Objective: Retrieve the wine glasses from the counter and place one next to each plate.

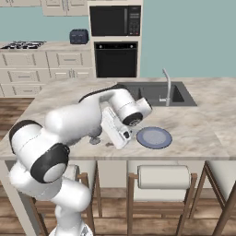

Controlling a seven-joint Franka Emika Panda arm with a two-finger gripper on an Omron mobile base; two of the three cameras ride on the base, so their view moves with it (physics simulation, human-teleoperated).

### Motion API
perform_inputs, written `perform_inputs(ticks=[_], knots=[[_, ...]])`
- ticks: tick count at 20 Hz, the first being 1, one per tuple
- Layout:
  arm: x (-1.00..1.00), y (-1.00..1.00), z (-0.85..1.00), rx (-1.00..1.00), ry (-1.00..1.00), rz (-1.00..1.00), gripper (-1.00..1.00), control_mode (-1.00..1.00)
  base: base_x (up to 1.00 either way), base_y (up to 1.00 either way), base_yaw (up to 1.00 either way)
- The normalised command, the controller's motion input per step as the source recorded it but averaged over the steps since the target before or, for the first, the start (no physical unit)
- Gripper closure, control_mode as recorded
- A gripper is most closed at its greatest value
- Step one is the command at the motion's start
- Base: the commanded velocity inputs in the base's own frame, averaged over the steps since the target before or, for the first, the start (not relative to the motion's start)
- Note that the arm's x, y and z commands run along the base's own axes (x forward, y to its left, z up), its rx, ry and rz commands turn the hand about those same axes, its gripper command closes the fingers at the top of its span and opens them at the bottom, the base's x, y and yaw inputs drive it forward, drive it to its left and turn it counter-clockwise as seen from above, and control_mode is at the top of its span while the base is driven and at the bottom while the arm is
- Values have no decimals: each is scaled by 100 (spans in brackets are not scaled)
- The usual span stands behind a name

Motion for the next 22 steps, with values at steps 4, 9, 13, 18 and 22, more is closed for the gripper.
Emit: perform_inputs(ticks=[4, 9, 13, 18, 22], knots=[[-87, 8, 35, -35, -77, 16, -100, -100, 0, 0, 0], [-34, 9, 17, -41, -80, 6, -100, -100, 0, 0, 0], [-15, 13, 2, -33, -66, 0, -100, -100, 0, 0, 0], [13, 16, 10, -3, -4, -6, -100, -100, 0, 0, 0], [5, 4, 2, 0, 11, -5, -100, -100, 0, 0, 0]])
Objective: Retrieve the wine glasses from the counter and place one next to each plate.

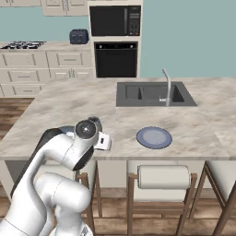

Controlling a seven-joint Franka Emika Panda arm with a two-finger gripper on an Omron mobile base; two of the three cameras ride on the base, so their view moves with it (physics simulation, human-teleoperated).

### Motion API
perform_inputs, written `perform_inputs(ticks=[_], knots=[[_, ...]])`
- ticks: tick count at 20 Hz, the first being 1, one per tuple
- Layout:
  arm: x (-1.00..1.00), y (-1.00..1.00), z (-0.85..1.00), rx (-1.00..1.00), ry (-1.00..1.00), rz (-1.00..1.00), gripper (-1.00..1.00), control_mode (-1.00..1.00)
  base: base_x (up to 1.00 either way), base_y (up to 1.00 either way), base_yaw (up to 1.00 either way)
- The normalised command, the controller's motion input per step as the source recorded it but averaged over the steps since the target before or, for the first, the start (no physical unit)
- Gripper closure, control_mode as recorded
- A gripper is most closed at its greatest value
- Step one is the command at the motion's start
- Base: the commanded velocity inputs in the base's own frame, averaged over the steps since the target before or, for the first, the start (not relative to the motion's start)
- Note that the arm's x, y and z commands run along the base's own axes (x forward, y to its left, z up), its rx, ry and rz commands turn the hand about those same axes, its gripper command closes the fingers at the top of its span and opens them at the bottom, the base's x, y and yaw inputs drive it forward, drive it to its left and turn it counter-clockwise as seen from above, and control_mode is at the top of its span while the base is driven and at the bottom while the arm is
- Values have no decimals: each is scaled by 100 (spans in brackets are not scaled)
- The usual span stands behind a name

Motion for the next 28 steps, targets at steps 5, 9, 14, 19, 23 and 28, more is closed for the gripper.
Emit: perform_inputs(ticks=[5, 9, 14, 19, 23, 28], knots=[[-16, 44, 0, 0, 14, 0, -100, -100, 0, 0, 0], [19, 47, 12, -3, 1, -7, -100, -100, 0, 0, 0], [8, 38, 26, -5, -5, -4, -100, -100, 0, 0, 0], [-9, 13, 2, 0, 0, 0, -100, 100, -65, 69, -1], [0, 0, 0, 0, 0, 0, -100, 100, -59, 100, 0], [0, 0, 0, 0, 0, 0, -100, 100, -11, 100, 0]])
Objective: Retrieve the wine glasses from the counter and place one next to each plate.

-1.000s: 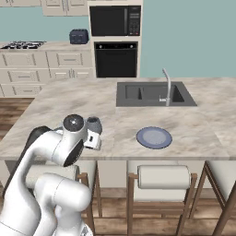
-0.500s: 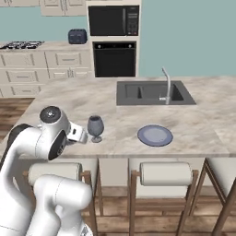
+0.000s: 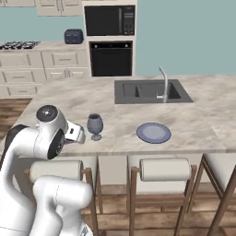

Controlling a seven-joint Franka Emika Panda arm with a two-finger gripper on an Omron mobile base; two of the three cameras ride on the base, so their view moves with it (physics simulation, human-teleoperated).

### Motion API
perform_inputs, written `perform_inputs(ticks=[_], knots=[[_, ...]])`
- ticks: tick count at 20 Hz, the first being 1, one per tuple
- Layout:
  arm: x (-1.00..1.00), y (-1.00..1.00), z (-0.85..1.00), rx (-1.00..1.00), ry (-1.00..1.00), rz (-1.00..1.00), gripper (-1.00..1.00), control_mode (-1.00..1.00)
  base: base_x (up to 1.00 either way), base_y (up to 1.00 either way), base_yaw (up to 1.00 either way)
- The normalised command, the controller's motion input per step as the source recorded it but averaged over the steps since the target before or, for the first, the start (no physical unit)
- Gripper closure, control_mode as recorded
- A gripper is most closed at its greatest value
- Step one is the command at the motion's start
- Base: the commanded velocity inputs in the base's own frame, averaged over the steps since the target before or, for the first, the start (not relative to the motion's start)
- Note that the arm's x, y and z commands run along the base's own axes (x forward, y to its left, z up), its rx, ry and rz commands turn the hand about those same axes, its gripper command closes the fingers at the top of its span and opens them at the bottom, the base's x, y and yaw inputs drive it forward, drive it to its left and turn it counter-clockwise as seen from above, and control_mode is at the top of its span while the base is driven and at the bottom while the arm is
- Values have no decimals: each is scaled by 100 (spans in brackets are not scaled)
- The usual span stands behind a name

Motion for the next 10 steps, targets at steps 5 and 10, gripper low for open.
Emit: perform_inputs(ticks=[5, 10], knots=[[0, 0, 0, 0, 0, 0, -100, 100, -58, 100, 0], [0, 0, 0, 0, 0, 0, -100, 100, -100, 25, 5]])
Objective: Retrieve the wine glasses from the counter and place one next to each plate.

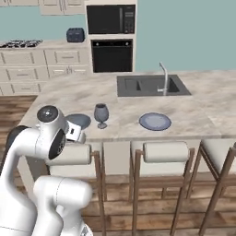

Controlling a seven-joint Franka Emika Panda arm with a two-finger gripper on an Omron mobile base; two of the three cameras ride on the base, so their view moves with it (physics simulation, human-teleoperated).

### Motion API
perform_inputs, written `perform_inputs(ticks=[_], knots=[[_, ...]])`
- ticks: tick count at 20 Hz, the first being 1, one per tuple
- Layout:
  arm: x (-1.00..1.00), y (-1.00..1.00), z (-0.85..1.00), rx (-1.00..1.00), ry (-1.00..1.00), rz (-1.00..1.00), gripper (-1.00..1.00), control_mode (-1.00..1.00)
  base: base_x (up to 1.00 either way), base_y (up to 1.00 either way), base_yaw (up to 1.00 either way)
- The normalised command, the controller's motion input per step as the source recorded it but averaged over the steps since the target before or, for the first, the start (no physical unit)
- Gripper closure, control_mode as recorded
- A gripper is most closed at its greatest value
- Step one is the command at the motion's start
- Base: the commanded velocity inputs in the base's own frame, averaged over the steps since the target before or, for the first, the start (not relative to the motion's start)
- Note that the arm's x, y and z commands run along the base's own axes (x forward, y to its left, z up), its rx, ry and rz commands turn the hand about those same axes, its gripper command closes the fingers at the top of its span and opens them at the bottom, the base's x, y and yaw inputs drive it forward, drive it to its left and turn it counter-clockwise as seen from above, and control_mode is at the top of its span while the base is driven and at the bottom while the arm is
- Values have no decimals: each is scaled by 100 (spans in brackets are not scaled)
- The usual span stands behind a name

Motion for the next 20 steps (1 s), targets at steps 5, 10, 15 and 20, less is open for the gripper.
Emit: perform_inputs(ticks=[5, 10, 15, 20], knots=[[0, 0, 0, 0, 0, 0, -100, 100, -79, 54, 1], [0, 0, 0, 0, 0, 0, -100, 100, -12, 100, 0], [0, 0, 0, 0, 0, 0, -100, 100, 0, 100, 0], [0, 0, 0, 0, 0, 0, -100, 100, 0, 100, 1]])
